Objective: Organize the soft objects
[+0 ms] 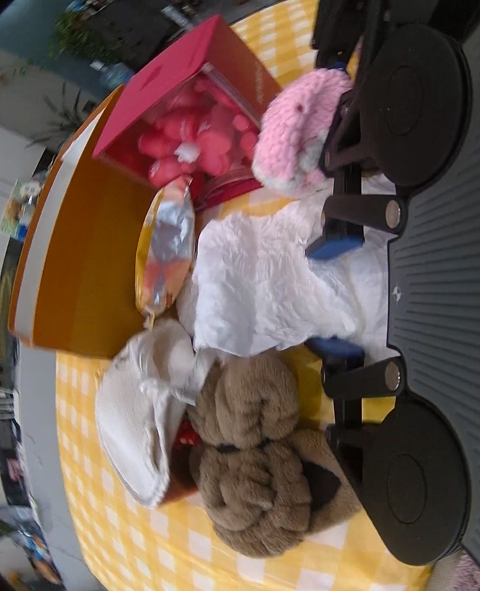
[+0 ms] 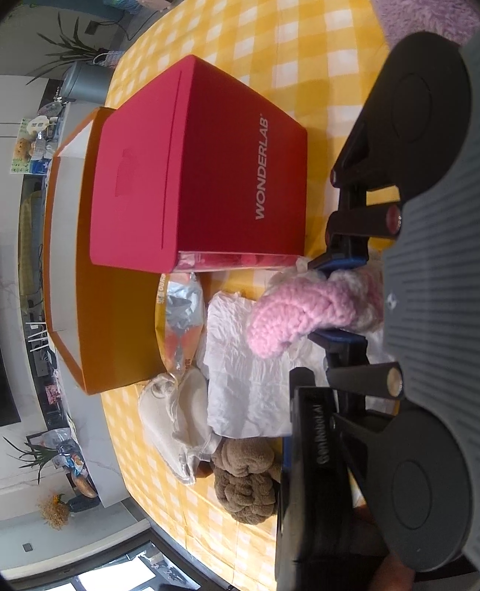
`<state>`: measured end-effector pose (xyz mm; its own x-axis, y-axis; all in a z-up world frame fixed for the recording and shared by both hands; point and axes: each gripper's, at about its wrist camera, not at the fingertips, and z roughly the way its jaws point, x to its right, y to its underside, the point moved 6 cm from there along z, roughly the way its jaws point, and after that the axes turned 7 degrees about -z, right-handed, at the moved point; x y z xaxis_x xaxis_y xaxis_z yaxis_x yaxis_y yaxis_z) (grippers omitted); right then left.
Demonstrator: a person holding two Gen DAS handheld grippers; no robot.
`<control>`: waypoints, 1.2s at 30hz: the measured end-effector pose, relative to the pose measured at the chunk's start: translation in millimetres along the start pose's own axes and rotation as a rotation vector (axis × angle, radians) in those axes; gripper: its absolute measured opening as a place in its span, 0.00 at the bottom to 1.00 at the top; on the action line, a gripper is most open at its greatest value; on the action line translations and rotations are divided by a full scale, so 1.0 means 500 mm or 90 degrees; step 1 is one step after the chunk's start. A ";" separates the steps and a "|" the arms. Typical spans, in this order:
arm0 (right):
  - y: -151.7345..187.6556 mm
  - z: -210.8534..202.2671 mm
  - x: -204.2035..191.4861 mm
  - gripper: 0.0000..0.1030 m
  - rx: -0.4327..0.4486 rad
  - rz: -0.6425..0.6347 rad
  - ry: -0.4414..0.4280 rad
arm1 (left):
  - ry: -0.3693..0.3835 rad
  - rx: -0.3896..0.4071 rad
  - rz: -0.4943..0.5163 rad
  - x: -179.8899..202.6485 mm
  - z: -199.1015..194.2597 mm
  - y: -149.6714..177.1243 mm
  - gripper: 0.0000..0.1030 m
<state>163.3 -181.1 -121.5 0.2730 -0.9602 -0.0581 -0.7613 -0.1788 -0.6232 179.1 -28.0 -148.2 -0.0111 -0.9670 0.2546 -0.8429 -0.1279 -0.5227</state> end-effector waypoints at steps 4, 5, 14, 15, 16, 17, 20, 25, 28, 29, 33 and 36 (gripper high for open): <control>-0.001 -0.002 -0.002 0.30 -0.001 -0.001 0.002 | 0.031 -0.001 -0.009 0.000 -0.008 0.001 0.15; 0.000 -0.004 -0.001 0.30 0.000 0.000 0.003 | 0.039 0.007 -0.008 0.002 -0.016 0.000 0.13; 0.006 -0.024 0.017 0.27 0.005 0.024 0.006 | 0.103 0.099 0.002 0.021 -0.143 -0.005 0.01; 0.006 -0.028 0.016 0.27 0.008 0.024 0.006 | 0.108 0.106 -0.002 0.020 -0.157 -0.008 0.01; 0.006 -0.031 0.014 0.26 0.010 0.022 0.006 | 0.110 0.113 -0.004 0.020 -0.170 -0.009 0.01; 0.006 -0.035 0.012 0.26 0.012 0.022 0.005 | 0.111 0.120 -0.006 0.019 -0.182 -0.010 0.01; 0.006 -0.050 0.007 0.26 0.023 0.021 0.000 | 0.125 0.141 -0.006 0.026 -0.218 -0.012 0.01; 0.005 -0.076 0.007 0.26 0.041 0.020 0.005 | 0.151 0.199 0.004 0.041 -0.291 -0.033 0.01; 0.007 -0.088 0.009 0.27 0.048 0.023 0.006 | 0.151 0.217 0.004 0.046 -0.331 -0.049 0.01; 0.007 -0.093 0.010 0.27 0.049 0.025 0.004 | 0.150 0.216 0.000 0.046 -0.342 -0.052 0.01; 0.005 -0.109 0.008 0.27 0.058 0.025 -0.001 | 0.189 0.193 -0.043 0.040 -0.363 -0.048 0.01; 0.004 -0.107 0.007 0.27 0.056 0.030 -0.009 | 0.230 0.149 -0.086 0.028 -0.335 -0.042 0.01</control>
<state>131.4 -196.3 -81.4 0.2476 -0.9638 -0.0994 -0.7193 -0.1142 -0.6852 106.7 -2.1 2.7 -0.1325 -0.8045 0.5790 -0.7054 -0.3339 -0.6253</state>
